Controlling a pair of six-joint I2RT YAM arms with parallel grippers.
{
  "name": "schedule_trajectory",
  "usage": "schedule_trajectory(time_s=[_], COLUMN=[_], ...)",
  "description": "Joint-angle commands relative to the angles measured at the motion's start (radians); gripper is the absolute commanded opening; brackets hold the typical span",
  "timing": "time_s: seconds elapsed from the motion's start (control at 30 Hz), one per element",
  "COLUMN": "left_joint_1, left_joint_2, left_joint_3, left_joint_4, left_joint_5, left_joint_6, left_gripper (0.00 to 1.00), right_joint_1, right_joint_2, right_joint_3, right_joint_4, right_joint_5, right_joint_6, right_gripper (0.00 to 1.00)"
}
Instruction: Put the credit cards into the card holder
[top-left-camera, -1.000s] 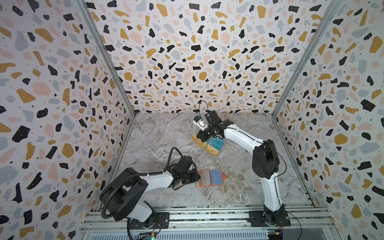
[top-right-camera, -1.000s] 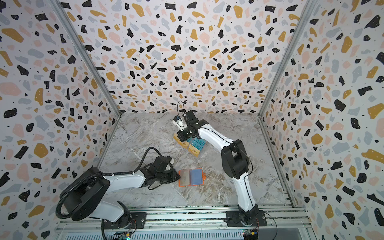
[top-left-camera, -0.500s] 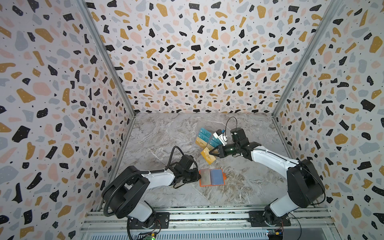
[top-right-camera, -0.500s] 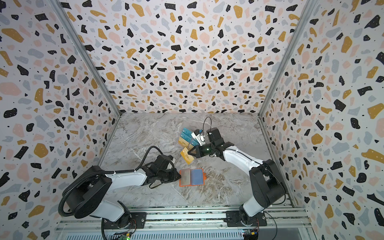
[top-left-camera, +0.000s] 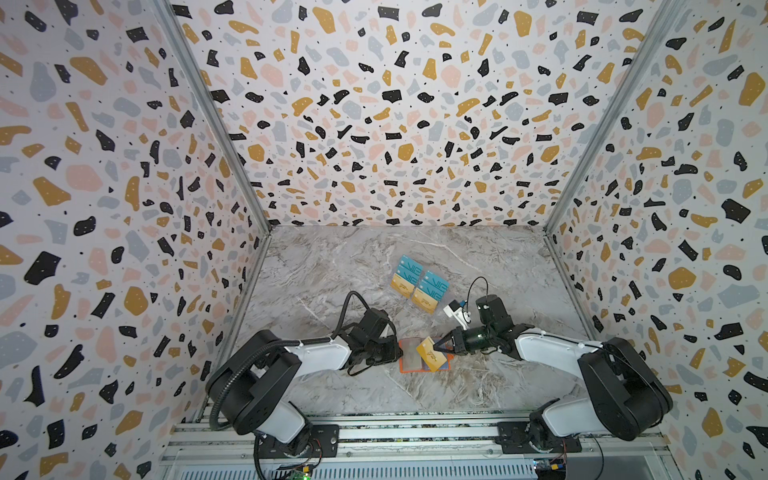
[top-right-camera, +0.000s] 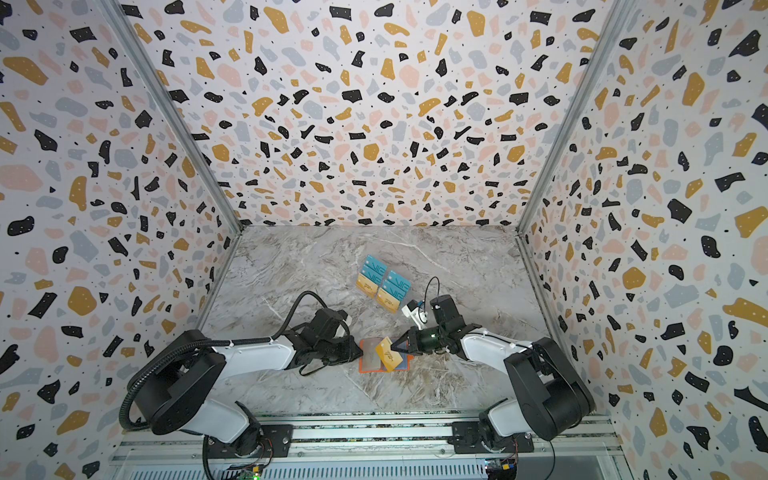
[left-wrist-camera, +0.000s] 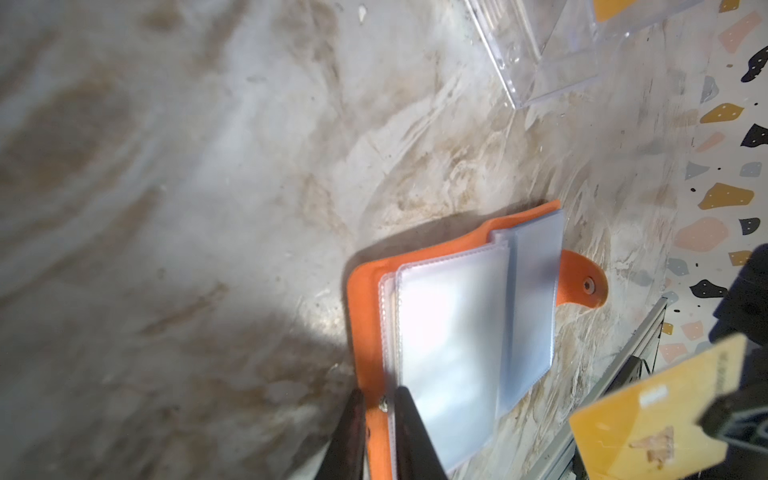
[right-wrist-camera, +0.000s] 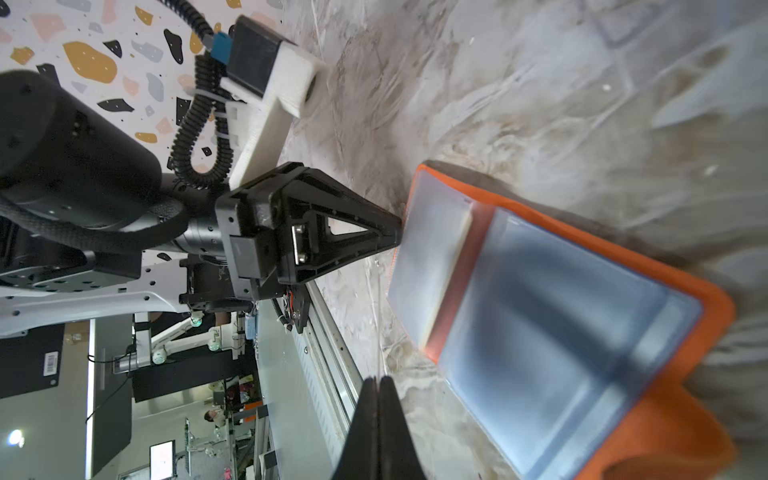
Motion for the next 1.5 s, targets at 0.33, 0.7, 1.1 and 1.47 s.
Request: schedule_trajectory(time_s=[0.33,0.7,1.1,1.47], left_joint_1=[-0.001,0.000,0.000,0.000], left_joint_2=[0.005,0.008,0.008,0.007], left_joint_3=[-0.010,-0.010,-0.017,-0.019], left_joint_4=[-0.106,-0.097,-0.092,-0.085], left_joint_5=[-0.033,-0.026,-0.023,-0.020], left_joint_6=[0.015,0.012,0.010,0.004], left_gripper=[0.18,0.18,0.18,0.18], right_joint_1=[-0.030,-0.030,-0.030,-0.016], right_joint_2=[0.052,0.091,0.113,0.140], right_joint_3=[-0.028,-0.036,-0.032,-0.019], right_joint_4=[0.067,0.084,0.103,0.155], right_joint_5=[0.011,0.027,0.033,0.029], right_joint_6=[0.021,0.024,0.020,0.052], right_gripper=[0.00,0.00,0.00,0.00])
